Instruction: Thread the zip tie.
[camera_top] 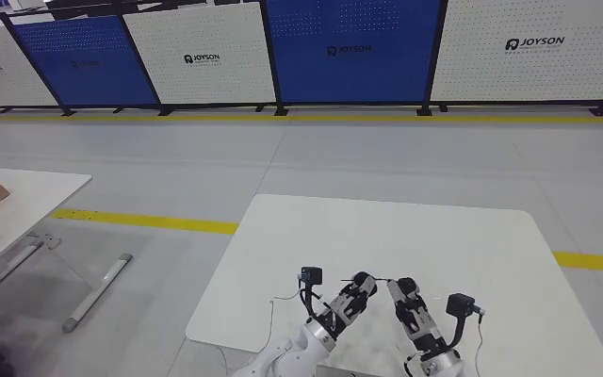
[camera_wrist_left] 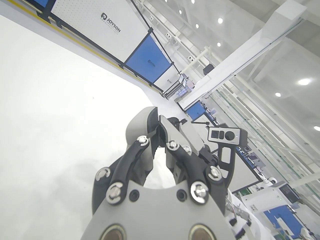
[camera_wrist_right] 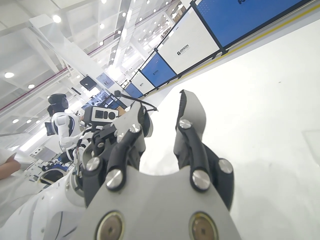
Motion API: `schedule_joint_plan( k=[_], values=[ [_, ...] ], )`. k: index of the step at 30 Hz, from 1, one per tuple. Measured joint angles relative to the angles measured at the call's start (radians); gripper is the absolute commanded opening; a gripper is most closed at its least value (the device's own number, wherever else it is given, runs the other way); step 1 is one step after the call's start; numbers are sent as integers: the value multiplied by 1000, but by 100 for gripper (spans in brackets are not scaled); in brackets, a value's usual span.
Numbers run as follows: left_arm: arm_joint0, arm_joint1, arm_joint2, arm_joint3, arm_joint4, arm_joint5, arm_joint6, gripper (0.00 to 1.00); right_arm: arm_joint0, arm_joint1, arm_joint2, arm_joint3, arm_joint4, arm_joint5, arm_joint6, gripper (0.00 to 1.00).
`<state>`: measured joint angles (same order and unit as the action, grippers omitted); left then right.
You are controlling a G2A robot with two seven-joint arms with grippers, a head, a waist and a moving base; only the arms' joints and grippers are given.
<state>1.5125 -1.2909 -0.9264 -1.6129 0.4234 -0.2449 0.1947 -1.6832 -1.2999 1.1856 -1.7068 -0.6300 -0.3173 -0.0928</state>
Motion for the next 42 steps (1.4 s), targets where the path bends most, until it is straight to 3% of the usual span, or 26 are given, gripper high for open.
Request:
schedule_joint_plan(
  k=[8, 25, 29, 31, 33, 39, 42],
  values=[
    [1, -2, 5, 4, 6, -3, 2, 0, 0, 0, 1, 4, 0, -1, -7, 0],
    [11, 3, 8, -8, 54, -43, -10, 0, 1, 2, -1, 6, -25, -14, -2, 0],
    [12, 3, 6, -7, 62, -25, -13, 0, -1, 4, 0, 3, -12, -23, 4, 0],
    [9, 2, 7, -6, 64, -13, -14, 17, -2, 4, 1, 3, -14, -22, 1, 0],
    [7, 2, 9, -6, 65, -7, -13, 22, -3, 4, 2, 2, -21, -18, -5, 0],
    [7, 1, 10, -8, 63, -4, -10, 35, -2, 4, 0, 2, -30, -6, -18, 0],
    [9, 1, 7, -12, 60, -3, -10, 32, 0, 3, -1, 1, -34, 0, -22, 0]
  ],
)
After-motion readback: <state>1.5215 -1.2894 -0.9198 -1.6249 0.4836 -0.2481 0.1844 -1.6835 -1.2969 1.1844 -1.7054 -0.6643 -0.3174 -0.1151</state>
